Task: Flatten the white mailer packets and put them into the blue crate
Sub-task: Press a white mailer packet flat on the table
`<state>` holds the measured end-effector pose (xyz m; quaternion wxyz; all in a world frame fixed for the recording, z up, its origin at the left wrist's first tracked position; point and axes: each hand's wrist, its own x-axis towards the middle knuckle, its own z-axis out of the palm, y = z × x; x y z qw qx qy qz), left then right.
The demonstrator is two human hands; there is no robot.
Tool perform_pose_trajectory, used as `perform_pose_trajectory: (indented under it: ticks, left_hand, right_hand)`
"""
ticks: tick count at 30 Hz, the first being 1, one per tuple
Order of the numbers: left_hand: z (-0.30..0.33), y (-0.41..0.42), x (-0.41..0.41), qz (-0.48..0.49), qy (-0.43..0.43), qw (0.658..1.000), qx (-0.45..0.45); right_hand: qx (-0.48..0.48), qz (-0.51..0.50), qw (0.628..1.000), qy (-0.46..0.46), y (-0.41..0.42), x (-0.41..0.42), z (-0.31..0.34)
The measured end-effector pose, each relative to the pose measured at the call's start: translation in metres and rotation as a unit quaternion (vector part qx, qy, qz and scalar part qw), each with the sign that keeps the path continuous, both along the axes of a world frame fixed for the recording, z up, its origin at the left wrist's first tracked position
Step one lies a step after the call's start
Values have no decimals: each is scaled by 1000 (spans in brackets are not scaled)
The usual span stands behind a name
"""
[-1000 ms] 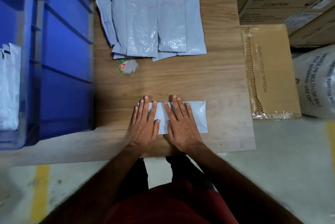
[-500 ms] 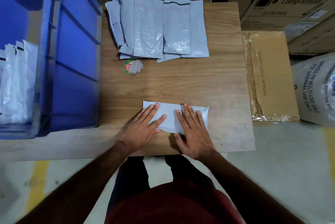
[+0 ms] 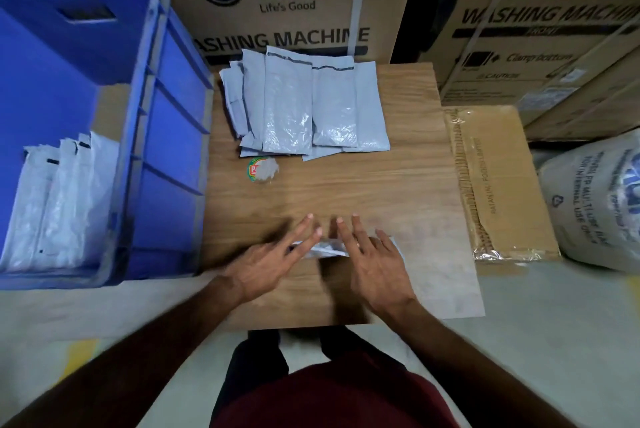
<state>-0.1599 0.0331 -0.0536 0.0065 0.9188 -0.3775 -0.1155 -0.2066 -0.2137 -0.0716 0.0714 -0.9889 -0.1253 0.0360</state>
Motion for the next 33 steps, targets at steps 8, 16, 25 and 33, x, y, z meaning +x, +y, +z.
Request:
perform_pose_trajectory:
  ticks: [8,16,25,33]
  left_hand:
    - [15,5,23,27,-11,999,22]
    - [-54,-15,-19,176,-17,983,-39]
    - [-92,-4,-33,141,6,990,-22]
    - [-79,-47,-34,135,0,988,-72]
  right_hand:
    - [-35,78,996,-29,-13,38,10]
    - [55,35,996,67,30,-2,-43]
    - [121,-1,992,44,40,-13,-70]
    - [112,-38,992,44,4,-11,-63]
